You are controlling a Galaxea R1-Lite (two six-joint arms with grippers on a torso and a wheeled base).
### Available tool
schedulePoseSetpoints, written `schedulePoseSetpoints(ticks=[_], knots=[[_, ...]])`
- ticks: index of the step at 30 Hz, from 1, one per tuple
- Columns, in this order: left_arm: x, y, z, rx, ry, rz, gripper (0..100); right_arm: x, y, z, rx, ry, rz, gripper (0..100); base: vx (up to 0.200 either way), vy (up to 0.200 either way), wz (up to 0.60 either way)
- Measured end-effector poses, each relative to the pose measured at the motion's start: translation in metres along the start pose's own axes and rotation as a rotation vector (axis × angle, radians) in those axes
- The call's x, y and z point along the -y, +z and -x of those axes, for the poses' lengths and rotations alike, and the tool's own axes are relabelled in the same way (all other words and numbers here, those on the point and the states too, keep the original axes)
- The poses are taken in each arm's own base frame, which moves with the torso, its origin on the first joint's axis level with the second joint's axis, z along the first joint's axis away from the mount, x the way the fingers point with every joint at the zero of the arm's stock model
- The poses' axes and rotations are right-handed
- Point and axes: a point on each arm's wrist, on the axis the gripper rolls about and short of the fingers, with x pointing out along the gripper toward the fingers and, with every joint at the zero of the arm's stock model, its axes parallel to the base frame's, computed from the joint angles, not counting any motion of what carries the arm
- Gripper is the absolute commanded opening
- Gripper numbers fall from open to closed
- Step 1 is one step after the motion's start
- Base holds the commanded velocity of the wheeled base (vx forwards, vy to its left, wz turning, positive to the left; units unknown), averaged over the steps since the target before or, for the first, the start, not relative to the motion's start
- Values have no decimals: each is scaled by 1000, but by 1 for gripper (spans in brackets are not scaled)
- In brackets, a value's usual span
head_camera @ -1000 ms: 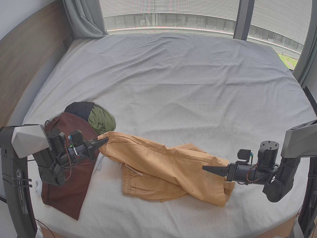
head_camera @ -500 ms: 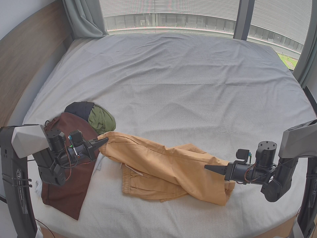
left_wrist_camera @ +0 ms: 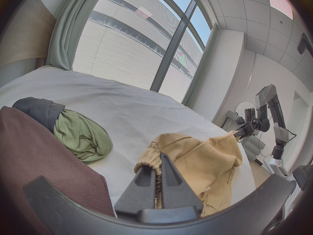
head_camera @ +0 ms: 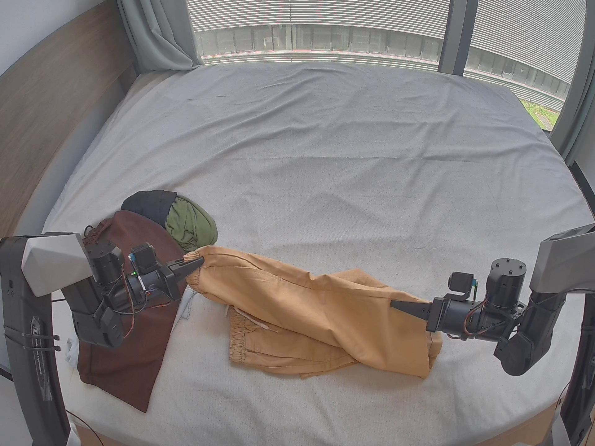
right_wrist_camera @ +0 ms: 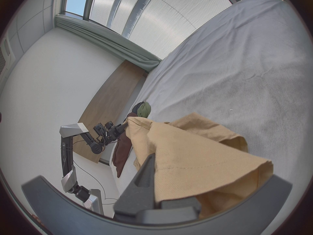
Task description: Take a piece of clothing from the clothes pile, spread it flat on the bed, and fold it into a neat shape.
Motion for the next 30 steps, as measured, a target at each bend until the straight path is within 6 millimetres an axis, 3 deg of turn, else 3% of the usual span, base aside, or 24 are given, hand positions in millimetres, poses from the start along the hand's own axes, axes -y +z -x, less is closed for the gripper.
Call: schedulePoseSetpoints(ticks=[15, 30], knots=[[12, 29, 1, 49, -21, -9, 0, -13, 29, 15, 105, 18, 33, 0, 0, 0, 0], [32, 63, 8, 100, -48, 37, 0, -24, 46, 24, 167, 38, 75, 0, 0, 0, 0]])
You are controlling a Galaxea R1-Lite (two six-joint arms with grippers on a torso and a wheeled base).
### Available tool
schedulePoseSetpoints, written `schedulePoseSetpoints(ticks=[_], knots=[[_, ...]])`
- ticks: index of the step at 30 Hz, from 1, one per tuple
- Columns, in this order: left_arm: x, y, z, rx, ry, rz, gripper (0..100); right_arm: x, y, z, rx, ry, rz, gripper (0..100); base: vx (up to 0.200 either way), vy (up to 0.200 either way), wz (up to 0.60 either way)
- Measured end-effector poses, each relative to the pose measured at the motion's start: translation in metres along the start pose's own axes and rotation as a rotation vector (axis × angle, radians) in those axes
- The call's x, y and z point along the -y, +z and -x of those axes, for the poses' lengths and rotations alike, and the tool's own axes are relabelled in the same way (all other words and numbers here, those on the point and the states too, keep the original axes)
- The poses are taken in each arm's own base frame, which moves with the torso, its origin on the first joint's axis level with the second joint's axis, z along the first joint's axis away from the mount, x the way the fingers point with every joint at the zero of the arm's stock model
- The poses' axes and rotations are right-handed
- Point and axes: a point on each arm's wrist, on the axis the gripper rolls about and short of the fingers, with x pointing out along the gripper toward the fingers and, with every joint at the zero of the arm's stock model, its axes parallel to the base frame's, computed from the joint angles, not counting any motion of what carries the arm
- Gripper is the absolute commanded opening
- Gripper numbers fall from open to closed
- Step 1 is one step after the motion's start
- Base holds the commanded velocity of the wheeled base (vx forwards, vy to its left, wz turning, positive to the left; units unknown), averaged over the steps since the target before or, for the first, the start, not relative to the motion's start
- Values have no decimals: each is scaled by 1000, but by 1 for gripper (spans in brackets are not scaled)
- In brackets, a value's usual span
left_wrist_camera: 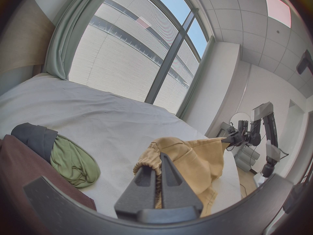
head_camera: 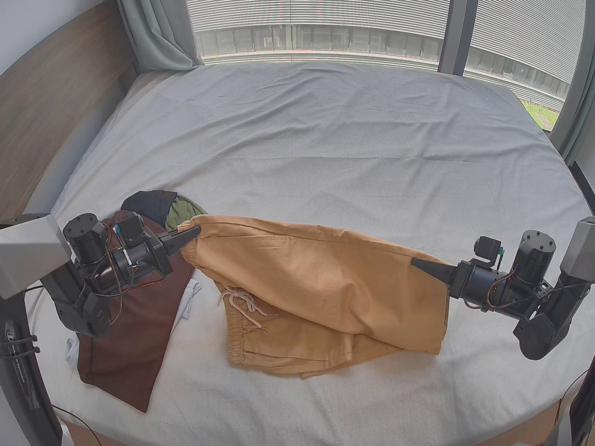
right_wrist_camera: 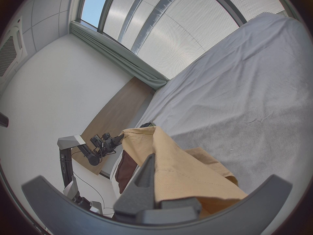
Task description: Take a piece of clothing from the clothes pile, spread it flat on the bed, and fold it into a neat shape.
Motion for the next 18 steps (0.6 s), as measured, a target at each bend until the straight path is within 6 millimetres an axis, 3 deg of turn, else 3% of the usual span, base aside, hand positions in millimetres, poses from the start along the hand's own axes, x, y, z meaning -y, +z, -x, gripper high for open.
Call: schedulePoseSetpoints(ticks=[18], knots=[[25, 36, 4, 63, -38, -4, 0, -23, 18, 8, 61, 47, 65, 0, 0, 0, 0]])
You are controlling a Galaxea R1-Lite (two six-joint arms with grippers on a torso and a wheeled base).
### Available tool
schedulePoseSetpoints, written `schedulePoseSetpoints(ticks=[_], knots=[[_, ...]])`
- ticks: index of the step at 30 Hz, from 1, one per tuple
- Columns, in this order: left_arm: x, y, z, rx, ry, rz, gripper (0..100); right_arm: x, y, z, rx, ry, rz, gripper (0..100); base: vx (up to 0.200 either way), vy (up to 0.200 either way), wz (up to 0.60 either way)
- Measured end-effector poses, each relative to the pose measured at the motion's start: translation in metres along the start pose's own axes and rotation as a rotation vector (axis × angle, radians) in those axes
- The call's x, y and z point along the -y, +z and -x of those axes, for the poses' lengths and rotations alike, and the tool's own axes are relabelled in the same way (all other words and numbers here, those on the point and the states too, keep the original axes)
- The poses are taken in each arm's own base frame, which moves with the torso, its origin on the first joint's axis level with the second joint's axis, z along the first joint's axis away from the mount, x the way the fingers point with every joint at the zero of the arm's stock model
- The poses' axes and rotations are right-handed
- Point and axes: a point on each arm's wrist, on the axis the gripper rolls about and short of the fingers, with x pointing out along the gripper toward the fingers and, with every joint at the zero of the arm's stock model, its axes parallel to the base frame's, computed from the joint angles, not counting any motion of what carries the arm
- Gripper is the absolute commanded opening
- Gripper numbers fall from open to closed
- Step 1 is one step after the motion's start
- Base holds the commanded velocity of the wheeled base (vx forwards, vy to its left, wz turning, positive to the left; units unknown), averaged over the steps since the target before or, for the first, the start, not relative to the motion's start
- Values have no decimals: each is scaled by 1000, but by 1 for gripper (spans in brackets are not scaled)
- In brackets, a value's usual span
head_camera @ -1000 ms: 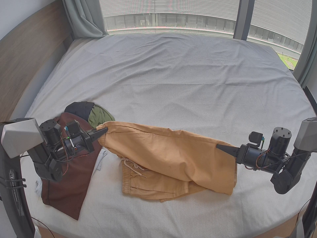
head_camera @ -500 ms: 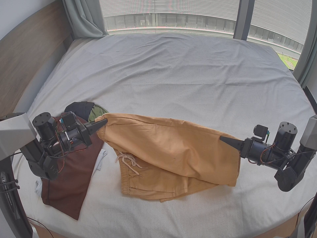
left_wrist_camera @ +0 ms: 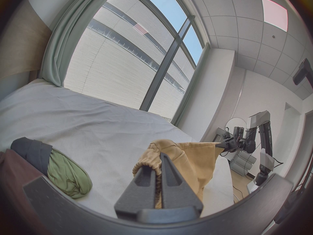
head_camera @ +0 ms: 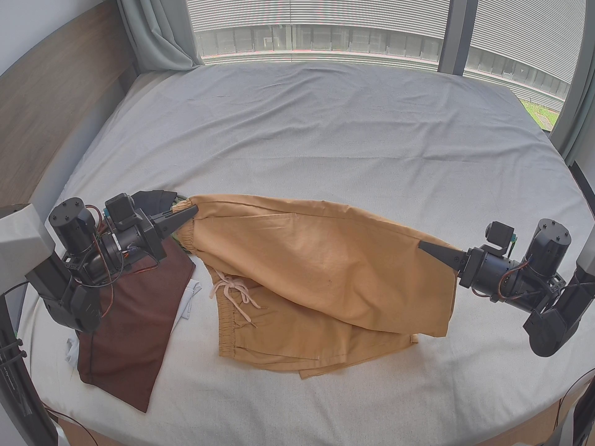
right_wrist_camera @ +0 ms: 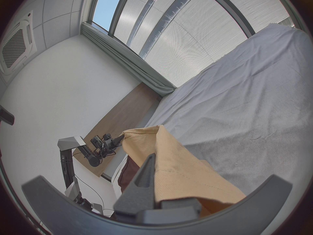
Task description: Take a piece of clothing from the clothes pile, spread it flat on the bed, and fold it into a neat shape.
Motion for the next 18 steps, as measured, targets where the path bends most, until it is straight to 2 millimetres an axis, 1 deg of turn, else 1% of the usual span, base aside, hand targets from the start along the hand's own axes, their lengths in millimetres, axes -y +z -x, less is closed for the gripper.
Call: schedulePoseSetpoints(ticks=[7, 18], knots=[[1, 10, 3, 21, 3, -12, 0, -4, 5, 0, 15, 10, 12, 0, 0, 0, 0], [-1, 16, 4, 36, 6, -28, 0, -6, 10, 0, 33, 18, 24, 0, 0, 0, 0]])
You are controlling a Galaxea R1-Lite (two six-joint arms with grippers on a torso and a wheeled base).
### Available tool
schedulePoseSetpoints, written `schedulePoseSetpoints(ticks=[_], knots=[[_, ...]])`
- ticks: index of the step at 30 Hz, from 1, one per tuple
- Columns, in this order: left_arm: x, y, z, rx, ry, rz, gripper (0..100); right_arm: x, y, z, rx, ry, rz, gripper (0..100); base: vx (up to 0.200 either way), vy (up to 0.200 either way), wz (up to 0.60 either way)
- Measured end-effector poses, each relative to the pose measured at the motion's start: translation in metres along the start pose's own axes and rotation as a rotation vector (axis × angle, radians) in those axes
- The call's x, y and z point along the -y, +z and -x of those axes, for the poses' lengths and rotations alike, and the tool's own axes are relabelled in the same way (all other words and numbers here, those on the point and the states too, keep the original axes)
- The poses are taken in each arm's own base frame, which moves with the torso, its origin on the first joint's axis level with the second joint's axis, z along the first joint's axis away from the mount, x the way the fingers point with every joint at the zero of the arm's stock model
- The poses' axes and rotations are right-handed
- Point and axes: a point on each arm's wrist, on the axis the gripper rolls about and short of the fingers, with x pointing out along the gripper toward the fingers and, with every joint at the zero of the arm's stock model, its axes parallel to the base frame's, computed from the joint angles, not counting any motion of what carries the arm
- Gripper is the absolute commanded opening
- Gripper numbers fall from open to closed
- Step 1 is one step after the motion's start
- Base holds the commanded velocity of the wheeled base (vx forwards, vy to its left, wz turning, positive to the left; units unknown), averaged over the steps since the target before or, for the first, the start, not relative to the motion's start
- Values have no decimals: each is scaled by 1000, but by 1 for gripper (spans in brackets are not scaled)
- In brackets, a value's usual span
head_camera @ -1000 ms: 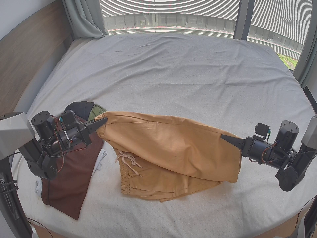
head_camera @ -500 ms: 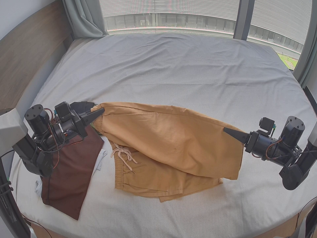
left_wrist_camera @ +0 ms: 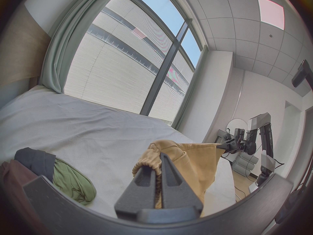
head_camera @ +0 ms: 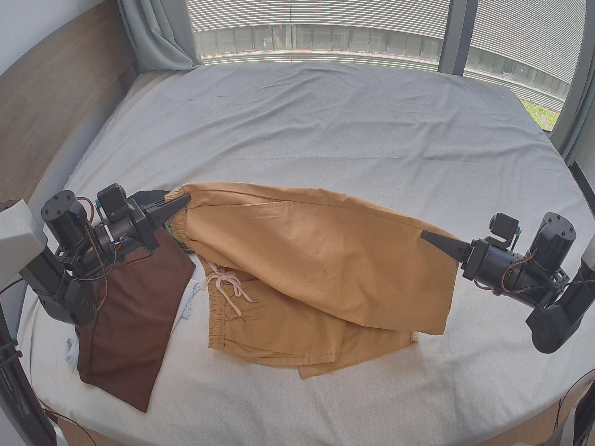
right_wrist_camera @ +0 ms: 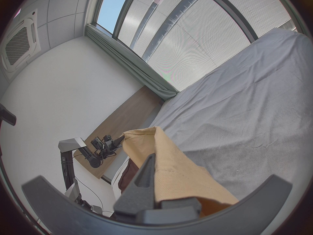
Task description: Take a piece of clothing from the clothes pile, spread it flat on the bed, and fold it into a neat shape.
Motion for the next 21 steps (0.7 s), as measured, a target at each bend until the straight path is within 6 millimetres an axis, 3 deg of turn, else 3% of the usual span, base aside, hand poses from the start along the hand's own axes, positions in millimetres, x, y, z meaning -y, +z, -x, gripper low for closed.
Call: schedulePoseSetpoints(ticks=[21], knots=[[-6, 3, 3, 9, 18, -11, 0, 1, 17, 4, 57, -6, 18, 0, 0, 0, 0]])
